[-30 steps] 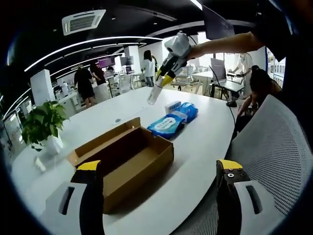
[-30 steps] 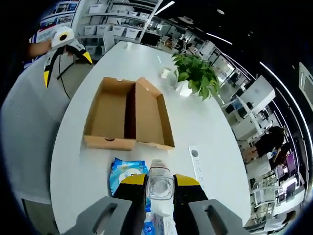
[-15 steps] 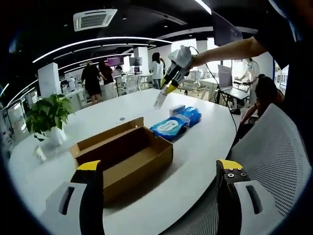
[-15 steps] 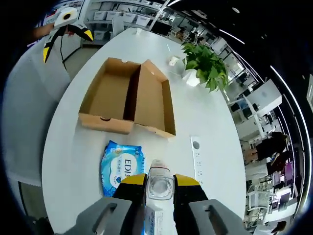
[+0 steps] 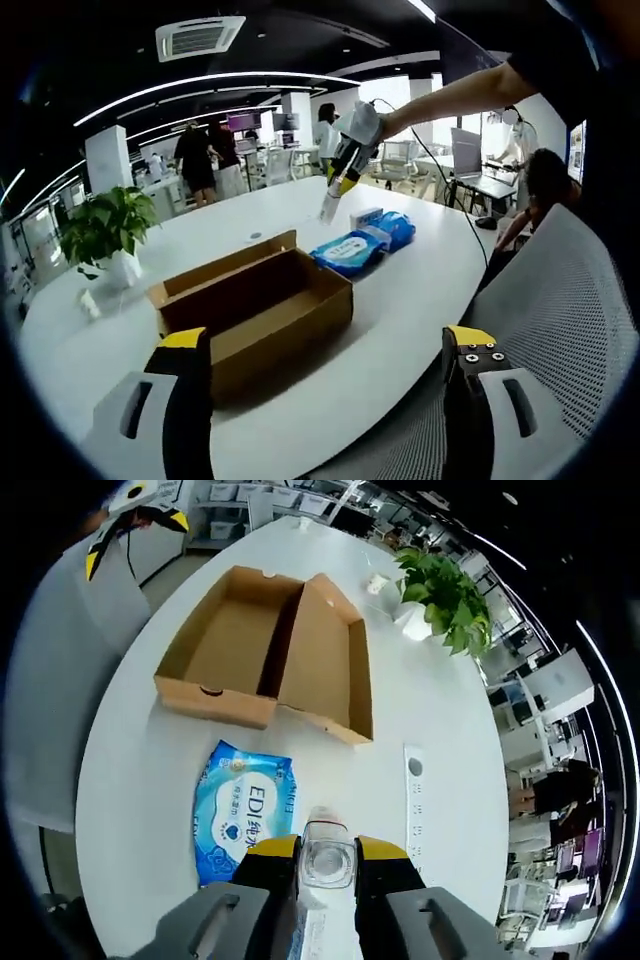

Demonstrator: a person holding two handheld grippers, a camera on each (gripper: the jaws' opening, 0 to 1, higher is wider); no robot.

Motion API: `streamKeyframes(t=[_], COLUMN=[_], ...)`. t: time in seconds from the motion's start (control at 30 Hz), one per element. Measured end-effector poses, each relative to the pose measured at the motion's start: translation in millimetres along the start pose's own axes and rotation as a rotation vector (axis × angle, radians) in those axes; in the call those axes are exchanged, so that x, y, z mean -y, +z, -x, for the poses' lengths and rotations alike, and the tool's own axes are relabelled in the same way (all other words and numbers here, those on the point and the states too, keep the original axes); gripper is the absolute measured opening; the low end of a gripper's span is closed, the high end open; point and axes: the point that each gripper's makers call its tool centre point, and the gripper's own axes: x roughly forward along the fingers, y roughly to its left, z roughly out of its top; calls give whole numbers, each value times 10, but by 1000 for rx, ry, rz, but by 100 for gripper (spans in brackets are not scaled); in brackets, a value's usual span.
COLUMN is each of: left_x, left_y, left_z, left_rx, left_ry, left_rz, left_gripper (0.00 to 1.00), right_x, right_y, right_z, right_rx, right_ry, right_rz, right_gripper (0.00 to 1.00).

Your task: Operate the shoe box by opening the lid, removing the specified soft item, and placing it in the target area until the item is outside and the box remains undamaged.

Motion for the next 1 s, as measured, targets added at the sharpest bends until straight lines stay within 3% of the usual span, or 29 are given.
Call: streamKeyframes(t=[0.23,0.77,1.0], left_x=[-18,-131,-172], left_y=[-89,-30,-69], left_z=[-40,-17,-29], left_rx=[-36,16,-10], left_ry=[20,63,89], left_rz=[-20,47,27], left_gripper=[100,100,100], right_x=[-14,-17,-44], right_y=[-25,-178,-195], right_z=[-118,-407,-489], right_rx=[-12,-75,-87], right_ry=[31,88,118], right_rz=[-1,2,0], right_gripper=[16,17,17])
